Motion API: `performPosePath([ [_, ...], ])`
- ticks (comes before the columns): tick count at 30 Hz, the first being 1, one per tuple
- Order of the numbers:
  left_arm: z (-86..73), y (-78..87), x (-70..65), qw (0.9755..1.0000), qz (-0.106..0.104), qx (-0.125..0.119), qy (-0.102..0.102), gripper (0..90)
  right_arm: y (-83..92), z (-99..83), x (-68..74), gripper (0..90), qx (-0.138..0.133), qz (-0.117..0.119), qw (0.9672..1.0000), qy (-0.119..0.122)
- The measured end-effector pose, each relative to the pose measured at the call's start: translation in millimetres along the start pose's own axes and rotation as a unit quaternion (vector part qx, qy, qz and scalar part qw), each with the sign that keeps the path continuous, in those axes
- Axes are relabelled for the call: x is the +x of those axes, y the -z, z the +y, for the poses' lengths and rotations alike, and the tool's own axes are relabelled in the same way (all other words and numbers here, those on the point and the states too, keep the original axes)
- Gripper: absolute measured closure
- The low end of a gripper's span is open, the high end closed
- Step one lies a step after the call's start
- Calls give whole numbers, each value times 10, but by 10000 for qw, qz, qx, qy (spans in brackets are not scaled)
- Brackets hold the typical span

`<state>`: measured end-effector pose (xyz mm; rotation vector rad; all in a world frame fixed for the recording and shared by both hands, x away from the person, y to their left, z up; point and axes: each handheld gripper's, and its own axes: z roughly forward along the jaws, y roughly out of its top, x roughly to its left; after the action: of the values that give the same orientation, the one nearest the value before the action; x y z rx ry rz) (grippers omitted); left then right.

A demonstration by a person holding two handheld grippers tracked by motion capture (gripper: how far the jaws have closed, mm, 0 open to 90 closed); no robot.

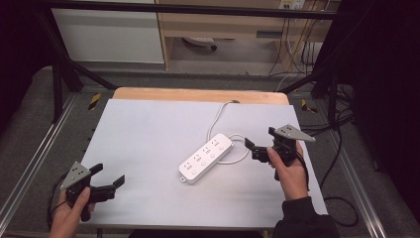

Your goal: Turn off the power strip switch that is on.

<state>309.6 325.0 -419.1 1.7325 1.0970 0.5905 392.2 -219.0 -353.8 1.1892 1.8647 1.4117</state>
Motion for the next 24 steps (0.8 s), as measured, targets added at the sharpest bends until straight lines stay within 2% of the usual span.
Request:
performPosePath([
  [12, 2, 3, 1, 10000, 1, -18, 4, 53, 257, -157, -292, 24, -80, -400, 9990, -186],
  [24, 2, 3, -1, 10000, 2, -11, 8, 53, 335, -580, -541, 31, -83, -910, 9954, -274],
])
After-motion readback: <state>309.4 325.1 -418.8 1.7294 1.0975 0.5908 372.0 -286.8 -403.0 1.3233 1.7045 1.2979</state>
